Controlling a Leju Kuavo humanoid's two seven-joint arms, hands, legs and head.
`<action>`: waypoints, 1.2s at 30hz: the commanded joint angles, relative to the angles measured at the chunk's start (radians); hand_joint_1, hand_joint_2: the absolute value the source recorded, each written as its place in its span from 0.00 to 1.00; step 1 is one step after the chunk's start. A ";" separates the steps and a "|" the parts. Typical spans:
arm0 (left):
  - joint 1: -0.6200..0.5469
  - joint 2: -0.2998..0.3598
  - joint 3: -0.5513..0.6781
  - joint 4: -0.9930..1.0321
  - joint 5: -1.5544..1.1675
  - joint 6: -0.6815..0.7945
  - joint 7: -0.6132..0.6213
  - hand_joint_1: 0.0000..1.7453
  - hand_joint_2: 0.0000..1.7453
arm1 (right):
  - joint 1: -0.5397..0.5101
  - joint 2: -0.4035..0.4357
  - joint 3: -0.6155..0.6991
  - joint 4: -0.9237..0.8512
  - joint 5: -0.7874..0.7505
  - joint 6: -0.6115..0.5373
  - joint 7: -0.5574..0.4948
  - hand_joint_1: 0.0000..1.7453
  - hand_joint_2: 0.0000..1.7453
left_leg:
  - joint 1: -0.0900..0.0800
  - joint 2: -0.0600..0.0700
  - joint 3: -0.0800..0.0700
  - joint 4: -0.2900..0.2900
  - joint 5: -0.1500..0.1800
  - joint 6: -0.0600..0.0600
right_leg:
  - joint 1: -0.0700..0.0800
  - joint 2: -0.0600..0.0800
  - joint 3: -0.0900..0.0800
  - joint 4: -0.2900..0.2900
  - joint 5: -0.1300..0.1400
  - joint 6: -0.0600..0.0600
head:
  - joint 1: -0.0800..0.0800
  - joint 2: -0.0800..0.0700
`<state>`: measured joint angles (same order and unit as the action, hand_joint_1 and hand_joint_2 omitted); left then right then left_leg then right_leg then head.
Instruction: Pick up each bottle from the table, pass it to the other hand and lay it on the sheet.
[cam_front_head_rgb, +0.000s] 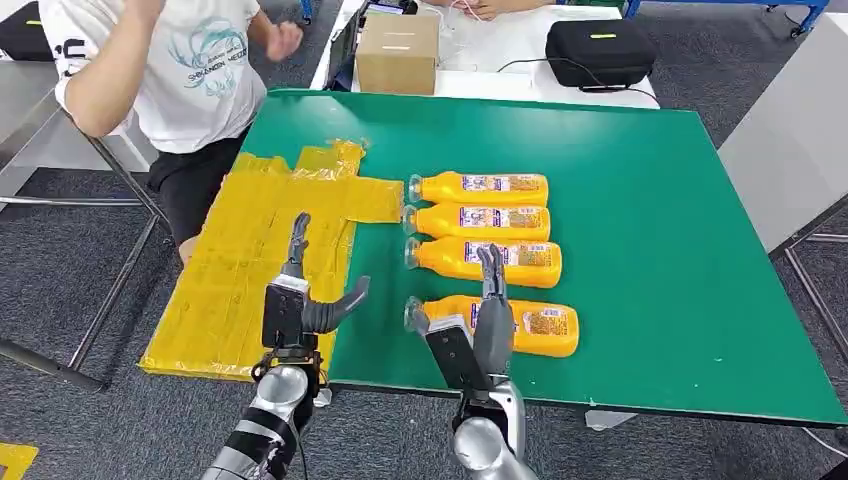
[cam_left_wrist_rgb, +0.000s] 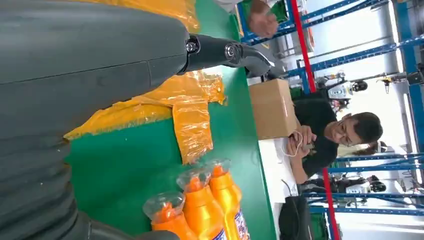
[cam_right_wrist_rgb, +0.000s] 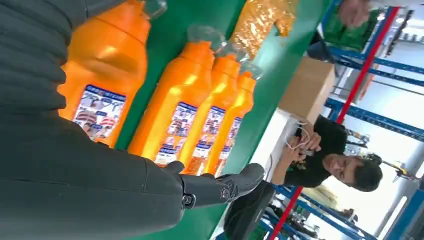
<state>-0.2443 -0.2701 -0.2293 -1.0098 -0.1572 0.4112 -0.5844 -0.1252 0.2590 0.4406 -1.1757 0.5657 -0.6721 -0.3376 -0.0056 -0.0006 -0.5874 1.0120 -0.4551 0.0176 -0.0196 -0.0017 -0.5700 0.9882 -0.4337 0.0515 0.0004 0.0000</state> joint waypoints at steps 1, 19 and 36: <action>-0.015 0.004 0.028 0.018 -0.002 -0.005 0.007 0.00 1.00 | 0.002 -0.049 -0.023 0.048 0.110 -0.010 0.062 0.00 1.00 | 0.001 -0.001 0.002 -0.001 0.000 -0.001 | 0.001 -0.001 0.002 -0.001 0.000 -0.001 | 0.000 0.000; 0.017 -0.003 0.068 -0.030 -0.011 -0.047 0.015 0.00 1.00 | 0.072 -0.140 -0.104 -0.011 0.491 0.049 0.289 0.00 1.00 | 0.001 -0.001 0.001 0.000 0.000 -0.001 | 0.001 -0.001 0.002 -0.001 0.000 -0.002 | 0.000 0.000; 0.012 -0.005 0.079 -0.024 0.013 -0.103 0.009 0.00 1.00 | 0.013 -0.205 -0.147 0.077 0.540 0.142 0.319 0.00 1.00 | 0.001 0.000 0.002 -0.001 0.000 -0.001 | 0.002 0.000 0.003 -0.002 0.000 -0.002 | 0.000 0.000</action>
<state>-0.2098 -0.2789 -0.1694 -1.0552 -0.1511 0.3193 -0.5776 -0.0628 0.0942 0.3170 -1.1765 1.1101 -0.5552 -0.0237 -0.0059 -0.0008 -0.5875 1.0121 -0.4552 0.0178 -0.0198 -0.0017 -0.5699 0.9879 -0.4336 0.0515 0.0000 0.0000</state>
